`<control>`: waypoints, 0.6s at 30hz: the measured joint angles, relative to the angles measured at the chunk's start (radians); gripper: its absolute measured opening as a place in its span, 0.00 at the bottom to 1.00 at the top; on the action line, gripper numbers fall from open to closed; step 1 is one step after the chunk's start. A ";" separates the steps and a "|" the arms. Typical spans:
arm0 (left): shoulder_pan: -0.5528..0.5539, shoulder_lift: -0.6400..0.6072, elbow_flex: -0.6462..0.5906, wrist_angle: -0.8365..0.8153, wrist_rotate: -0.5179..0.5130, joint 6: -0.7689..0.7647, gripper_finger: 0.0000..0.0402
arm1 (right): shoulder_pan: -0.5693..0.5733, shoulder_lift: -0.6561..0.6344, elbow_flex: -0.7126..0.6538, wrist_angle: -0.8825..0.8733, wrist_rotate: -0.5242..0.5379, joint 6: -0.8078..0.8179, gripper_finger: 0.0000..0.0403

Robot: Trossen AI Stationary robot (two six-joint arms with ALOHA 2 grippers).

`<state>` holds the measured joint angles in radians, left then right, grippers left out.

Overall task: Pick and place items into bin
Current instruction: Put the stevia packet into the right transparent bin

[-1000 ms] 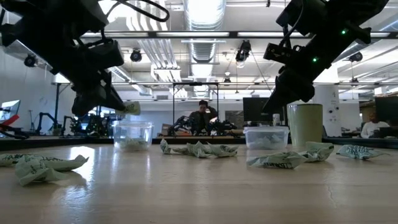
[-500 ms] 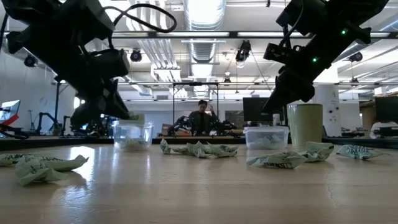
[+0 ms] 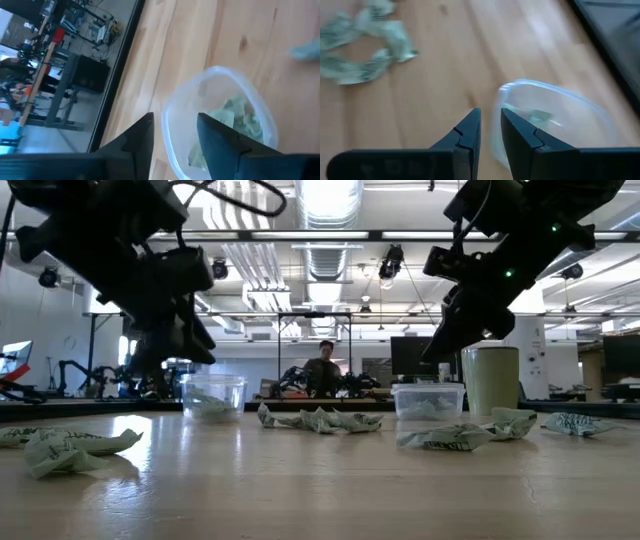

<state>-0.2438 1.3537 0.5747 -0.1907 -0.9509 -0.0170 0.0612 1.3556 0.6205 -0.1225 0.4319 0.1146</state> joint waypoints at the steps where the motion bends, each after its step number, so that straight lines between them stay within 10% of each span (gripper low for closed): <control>1: 0.000 -0.010 0.001 0.000 0.006 -0.002 0.34 | 0.000 0.000 0.000 0.012 -0.037 -0.003 0.16; 8: -0.020 -0.097 0.008 -0.001 0.146 -0.005 0.35 | 0.006 0.049 -0.001 0.202 -0.356 -0.032 0.18; 18: -0.091 -0.213 0.008 -0.012 0.168 -0.030 0.35 | 0.028 0.271 0.027 0.396 -0.376 -0.119 0.28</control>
<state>-0.3352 1.1409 0.5827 -0.2030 -0.7828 -0.0469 0.0889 1.6264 0.6473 0.2737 0.0557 -0.0047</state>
